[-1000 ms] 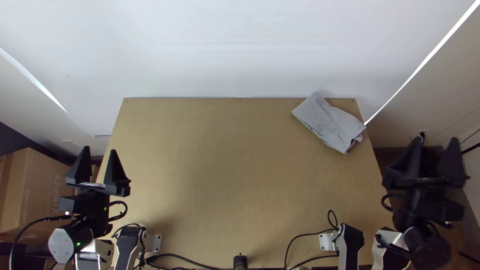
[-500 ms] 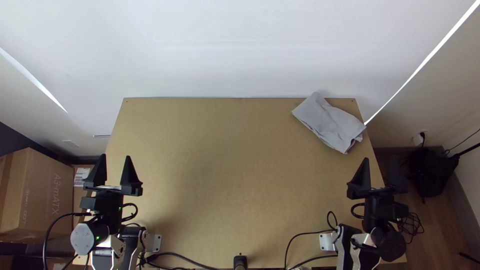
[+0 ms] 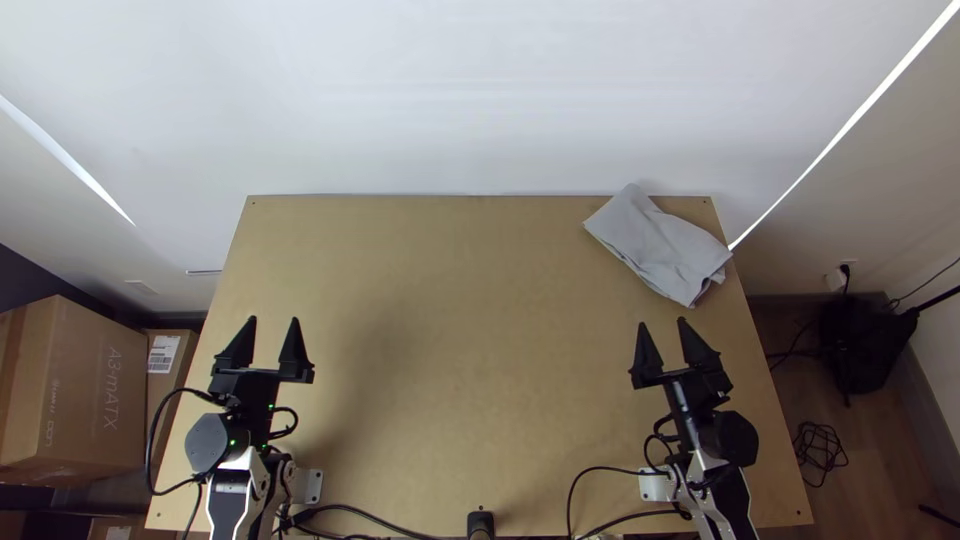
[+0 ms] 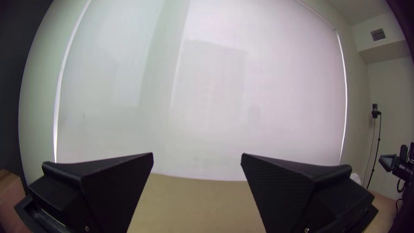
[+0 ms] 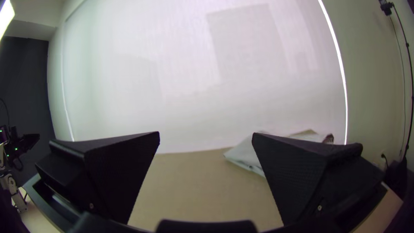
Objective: Fold the t-shirt
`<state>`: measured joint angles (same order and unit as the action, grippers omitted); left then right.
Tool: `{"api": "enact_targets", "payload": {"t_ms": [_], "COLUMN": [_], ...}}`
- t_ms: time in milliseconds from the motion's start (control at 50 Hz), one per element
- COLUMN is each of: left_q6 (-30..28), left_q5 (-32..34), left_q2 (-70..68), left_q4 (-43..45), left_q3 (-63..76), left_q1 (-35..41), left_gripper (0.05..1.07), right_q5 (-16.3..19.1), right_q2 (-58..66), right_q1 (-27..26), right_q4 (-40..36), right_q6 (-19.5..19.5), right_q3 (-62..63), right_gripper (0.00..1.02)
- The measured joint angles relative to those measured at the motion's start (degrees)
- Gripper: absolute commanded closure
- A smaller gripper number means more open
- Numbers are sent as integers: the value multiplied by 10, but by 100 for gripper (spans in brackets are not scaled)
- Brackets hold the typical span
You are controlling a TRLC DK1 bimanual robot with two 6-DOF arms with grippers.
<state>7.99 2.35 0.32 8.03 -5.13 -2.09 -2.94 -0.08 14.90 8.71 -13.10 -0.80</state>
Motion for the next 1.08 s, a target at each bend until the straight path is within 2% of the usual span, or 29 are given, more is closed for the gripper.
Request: {"api": "enact_targets", "payload": {"t_ms": [100, 140, 220, 1080], "left_q6": [14, 21, 36, 51], "left_q5": [1, 1, 1, -1], "left_q2": [0, 0, 0, 0], "left_q4": [-18, -33, -67, -68], "left_q3": [20, 26, 28, 28], "left_q1": [1, 1, 1, 3], "left_gripper": [10, 10, 10, 10], "right_q5": [-2, -1, -1, -1], "right_q2": [0, 1, 0, 0], "right_q1": [0, 0, -1, -3], "right_q4": [-75, -79, -79, -79], "right_q6": [1, 4, 13, 17], "right_q3": [0, 0, 0, 0], "right_gripper": [4, 4, 4, 4]}}
